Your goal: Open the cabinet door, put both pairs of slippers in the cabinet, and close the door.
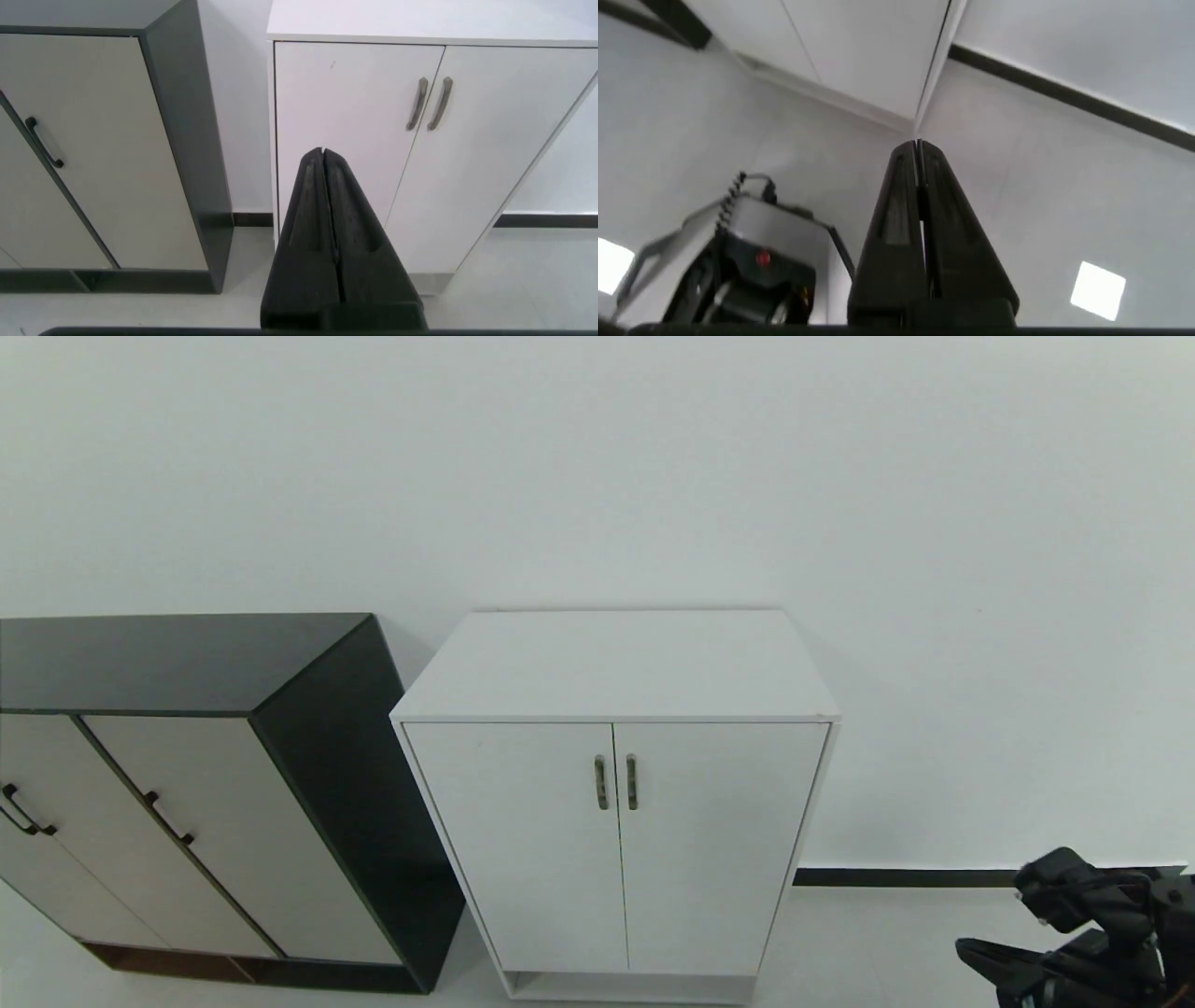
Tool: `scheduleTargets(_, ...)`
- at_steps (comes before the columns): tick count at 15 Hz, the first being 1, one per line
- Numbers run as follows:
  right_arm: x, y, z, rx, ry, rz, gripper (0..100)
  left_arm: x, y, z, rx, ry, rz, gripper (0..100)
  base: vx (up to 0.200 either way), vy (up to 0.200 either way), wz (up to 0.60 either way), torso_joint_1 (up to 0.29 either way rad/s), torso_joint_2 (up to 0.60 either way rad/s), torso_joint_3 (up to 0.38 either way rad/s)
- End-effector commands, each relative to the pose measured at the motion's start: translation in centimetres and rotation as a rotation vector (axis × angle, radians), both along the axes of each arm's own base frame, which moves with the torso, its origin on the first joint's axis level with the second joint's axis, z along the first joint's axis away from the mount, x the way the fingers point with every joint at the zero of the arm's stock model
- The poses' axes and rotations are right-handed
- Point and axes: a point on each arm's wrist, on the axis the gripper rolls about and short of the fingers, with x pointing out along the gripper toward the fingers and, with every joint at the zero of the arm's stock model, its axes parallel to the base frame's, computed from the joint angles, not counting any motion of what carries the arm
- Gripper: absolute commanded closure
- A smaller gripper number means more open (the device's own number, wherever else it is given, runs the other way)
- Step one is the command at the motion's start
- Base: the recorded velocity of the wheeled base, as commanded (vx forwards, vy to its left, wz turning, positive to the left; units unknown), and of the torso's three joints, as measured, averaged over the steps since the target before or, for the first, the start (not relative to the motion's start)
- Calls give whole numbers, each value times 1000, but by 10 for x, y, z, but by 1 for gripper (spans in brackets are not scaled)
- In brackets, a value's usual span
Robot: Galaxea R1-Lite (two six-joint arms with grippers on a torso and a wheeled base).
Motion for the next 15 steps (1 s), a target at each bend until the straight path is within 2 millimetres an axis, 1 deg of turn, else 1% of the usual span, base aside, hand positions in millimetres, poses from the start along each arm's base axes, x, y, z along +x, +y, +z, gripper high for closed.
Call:
scheduleTargets(1, -20, -8, 3, 2, -2, 1, 100, 0, 0, 0, 0, 1, 0, 100, 0, 0, 0, 0, 0, 0)
scheduleTargets(4, -41, -16, 2, -31, 68, 11, 100, 0, 0, 0, -2, 1, 0, 100, 0, 0, 0, 0, 0, 0)
scheduleTargets(5, -55, -22, 1, -43, 103, 14, 100, 0, 0, 0, 0, 1, 0, 100, 0, 0, 0, 0, 0, 0)
scheduleTargets(6, -61, -24, 1, -44, 113, 17, 100, 0, 0, 0, 0, 1, 0, 100, 0, 0, 0, 0, 0, 0)
scheduleTargets(7, -74, -30, 0, -45, 142, 31, 100, 0, 0, 0, 0, 1, 0, 100, 0, 0, 0, 0, 0, 0)
scheduleTargets(9, -89, -35, -1, -25, 153, 58, 100, 0, 0, 0, 0, 1, 0, 100, 0, 0, 0, 0, 0, 0)
scheduleTargets(11, -101, -39, -2, -11, 143, 74, 100, 0, 0, 0, 0, 1, 0, 100, 0, 0, 0, 0, 0, 0)
scheduleTargets(15, -111, -42, -4, 21, 152, 113, 100, 0, 0, 0, 0, 1, 0, 100, 0, 0, 0, 0, 0, 0)
